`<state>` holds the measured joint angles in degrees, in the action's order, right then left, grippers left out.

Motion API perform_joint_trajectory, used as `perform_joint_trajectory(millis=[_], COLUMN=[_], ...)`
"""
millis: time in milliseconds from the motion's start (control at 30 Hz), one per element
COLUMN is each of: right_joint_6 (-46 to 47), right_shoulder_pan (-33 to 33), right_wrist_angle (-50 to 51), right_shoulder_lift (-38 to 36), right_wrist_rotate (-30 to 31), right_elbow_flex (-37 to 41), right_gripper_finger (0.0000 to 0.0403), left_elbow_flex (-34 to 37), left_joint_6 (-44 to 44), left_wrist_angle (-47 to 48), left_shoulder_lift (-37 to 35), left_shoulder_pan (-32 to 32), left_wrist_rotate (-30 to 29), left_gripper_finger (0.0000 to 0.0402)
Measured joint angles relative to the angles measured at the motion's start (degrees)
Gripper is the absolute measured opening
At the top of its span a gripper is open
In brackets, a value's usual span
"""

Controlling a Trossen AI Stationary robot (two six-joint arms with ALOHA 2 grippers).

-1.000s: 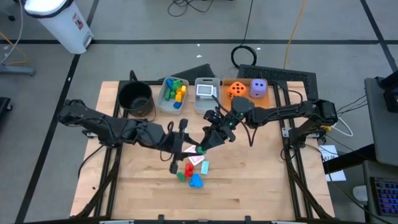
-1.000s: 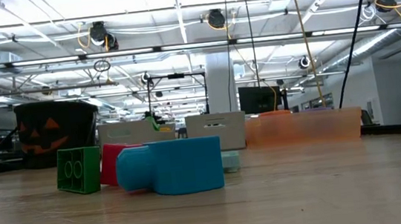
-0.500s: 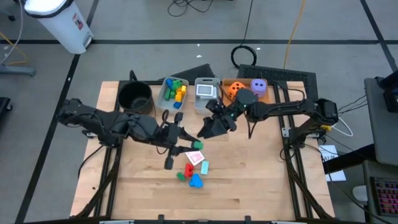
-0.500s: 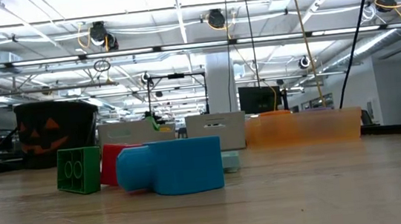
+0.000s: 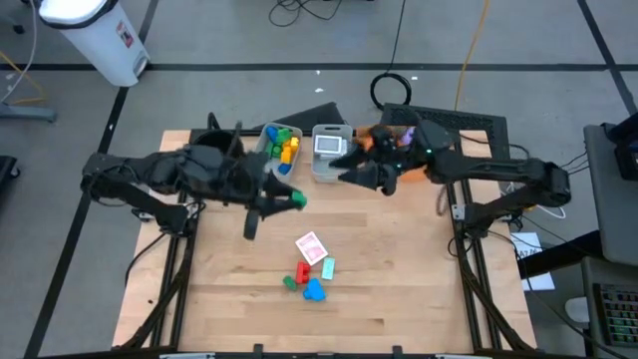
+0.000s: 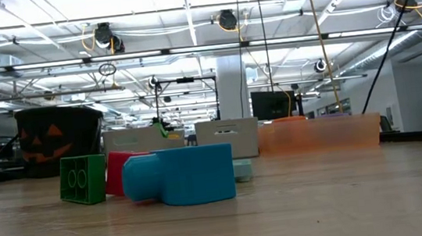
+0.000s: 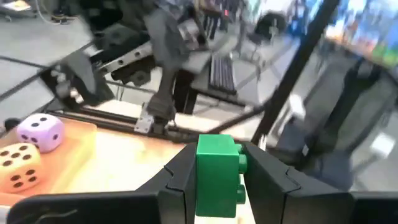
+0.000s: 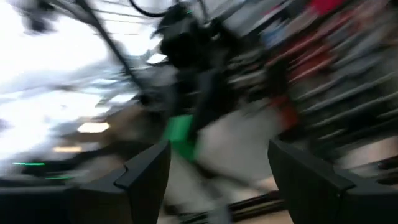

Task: Pick & Place Toys
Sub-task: Put the green game piece into the left gray bin

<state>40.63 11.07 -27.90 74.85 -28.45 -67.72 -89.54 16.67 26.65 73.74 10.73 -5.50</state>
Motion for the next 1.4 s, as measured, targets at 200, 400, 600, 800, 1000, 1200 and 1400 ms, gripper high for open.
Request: perform_joint_trajectory(millis=[200,400,600,800,1000,1200,1400], right_joint_6=[-29.4,-48.0,-51.6,-52.3,-53.3,-53.5,-56.3], right_shoulder_pan=[-6.1,-14.1,-18.5,-19.7,-20.7,-20.7,-20.7], right_wrist_angle=[14.2,14.8,16.5,17.4,17.0,15.5,15.5], right_shoulder_lift=[-5.7,-5.5,-3.6,-3.6,-3.5,-3.5,-3.0], right_wrist_rotate=[26.7,40.7,47.7,51.1,51.1,51.2,55.0], right_elbow_flex=[0.0,0.0,0.1,0.1,0.0,0.0,0.0], right_gripper_finger=[0.0258,0.0258,0.0258,0.0258,0.0258,0.0258,0.0258], left_elbow_flex=[2.1,5.3,5.8,5.8,5.8,5.9,5.9], left_joint_6=[13.2,23.5,27.3,28.7,28.4,29.6,31.6], left_wrist_angle=[-5.9,-16.0,-17.9,-18.2,-17.9,-19.6,-23.0], left_shoulder_lift=[1.1,4.7,8.4,9.9,10.2,10.1,10.1], left_shoulder_pan=[-7.8,-14.2,-17.7,-19.2,-21.2,-22.4,-22.5], left_wrist_rotate=[10.6,21.3,26.6,28.2,27.5,28.9,29.0], left_gripper_finger=[0.0101,0.0101,0.0103,0.0101,0.0101,0.0101,0.0101])
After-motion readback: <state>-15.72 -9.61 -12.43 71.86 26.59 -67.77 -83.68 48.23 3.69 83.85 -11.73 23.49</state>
